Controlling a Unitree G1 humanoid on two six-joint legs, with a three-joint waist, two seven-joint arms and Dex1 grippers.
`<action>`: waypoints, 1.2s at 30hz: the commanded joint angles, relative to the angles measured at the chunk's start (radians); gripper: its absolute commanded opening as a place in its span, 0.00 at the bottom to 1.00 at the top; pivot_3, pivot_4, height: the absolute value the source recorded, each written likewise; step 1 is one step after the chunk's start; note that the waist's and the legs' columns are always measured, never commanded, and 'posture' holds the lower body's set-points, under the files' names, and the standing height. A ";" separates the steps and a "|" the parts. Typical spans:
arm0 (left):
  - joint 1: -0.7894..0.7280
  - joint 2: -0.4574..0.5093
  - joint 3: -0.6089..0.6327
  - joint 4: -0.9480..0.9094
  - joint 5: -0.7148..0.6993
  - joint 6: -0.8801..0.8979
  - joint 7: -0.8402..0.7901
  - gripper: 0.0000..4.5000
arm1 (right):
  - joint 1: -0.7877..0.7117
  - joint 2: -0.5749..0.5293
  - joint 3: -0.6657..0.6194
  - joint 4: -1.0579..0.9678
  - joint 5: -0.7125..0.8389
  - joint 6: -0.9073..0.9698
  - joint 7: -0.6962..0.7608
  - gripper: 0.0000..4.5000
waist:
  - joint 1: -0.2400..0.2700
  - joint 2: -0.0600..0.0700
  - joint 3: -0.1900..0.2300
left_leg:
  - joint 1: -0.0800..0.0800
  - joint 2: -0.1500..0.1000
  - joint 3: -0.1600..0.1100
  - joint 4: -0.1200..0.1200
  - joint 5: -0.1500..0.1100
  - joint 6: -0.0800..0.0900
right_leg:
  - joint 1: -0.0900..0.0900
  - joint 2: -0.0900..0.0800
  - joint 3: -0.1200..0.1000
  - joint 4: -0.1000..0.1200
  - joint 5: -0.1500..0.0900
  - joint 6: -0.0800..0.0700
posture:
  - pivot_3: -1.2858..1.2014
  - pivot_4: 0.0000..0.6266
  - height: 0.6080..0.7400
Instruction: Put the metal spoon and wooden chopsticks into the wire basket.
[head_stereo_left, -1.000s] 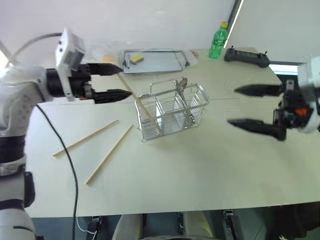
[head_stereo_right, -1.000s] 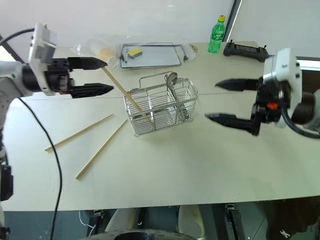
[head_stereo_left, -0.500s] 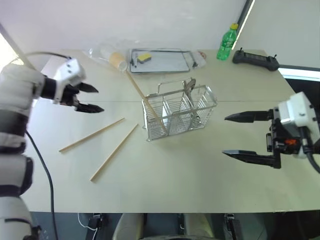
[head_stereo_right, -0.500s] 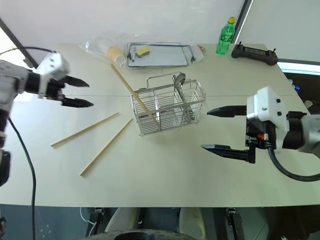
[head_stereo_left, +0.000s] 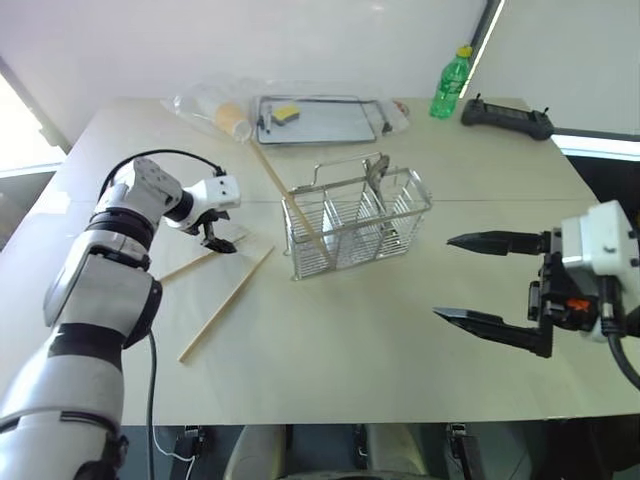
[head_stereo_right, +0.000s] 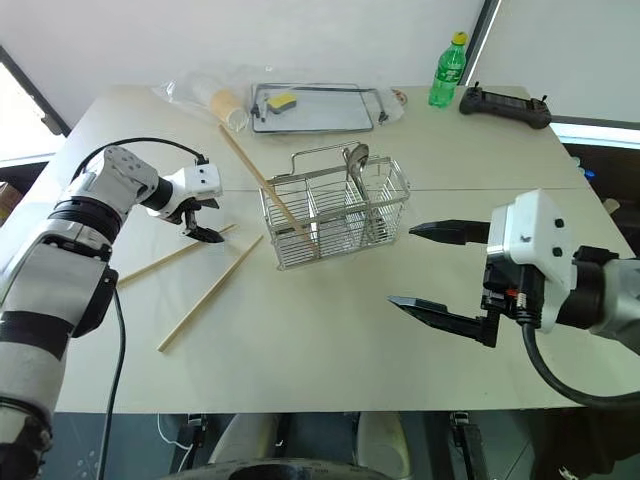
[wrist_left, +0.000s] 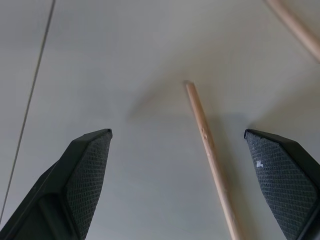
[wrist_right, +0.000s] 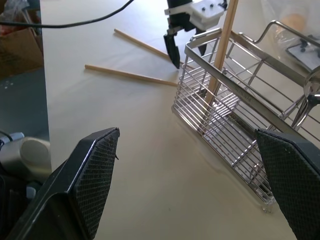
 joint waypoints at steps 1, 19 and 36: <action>-0.021 0.009 -0.029 0.014 0.071 -0.028 -0.004 1.00 | 0.013 0.010 -0.060 -0.031 0.043 -0.003 -0.049 0.98 | 0.000 0.000 0.000 | 0.000 0.000 0.000 0.000 0.000 0.000 | 0.000 0.000 0.000 0.000 0.000 0.000 | 0.52 0.24 0.72; -0.006 -0.026 0.020 0.019 0.106 0.002 0.020 0.01 | 0.113 0.002 -0.084 -0.043 0.076 -0.038 -0.030 1.00 | 0.000 0.001 -0.001 | 0.006 0.002 0.000 0.001 0.000 0.000 | 0.008 -0.001 -0.002 0.000 -0.002 0.003 | 0.52 0.24 0.72; -0.413 0.163 0.650 -0.052 -0.391 0.265 0.327 0.01 | 0.143 0.022 -0.045 -0.032 0.029 -0.058 -0.015 1.00 | -0.003 -0.007 0.003 | 0.001 0.001 -0.002 0.000 0.000 0.000 | 0.005 -0.001 -0.004 -0.001 -0.001 0.005 | 0.52 0.24 0.72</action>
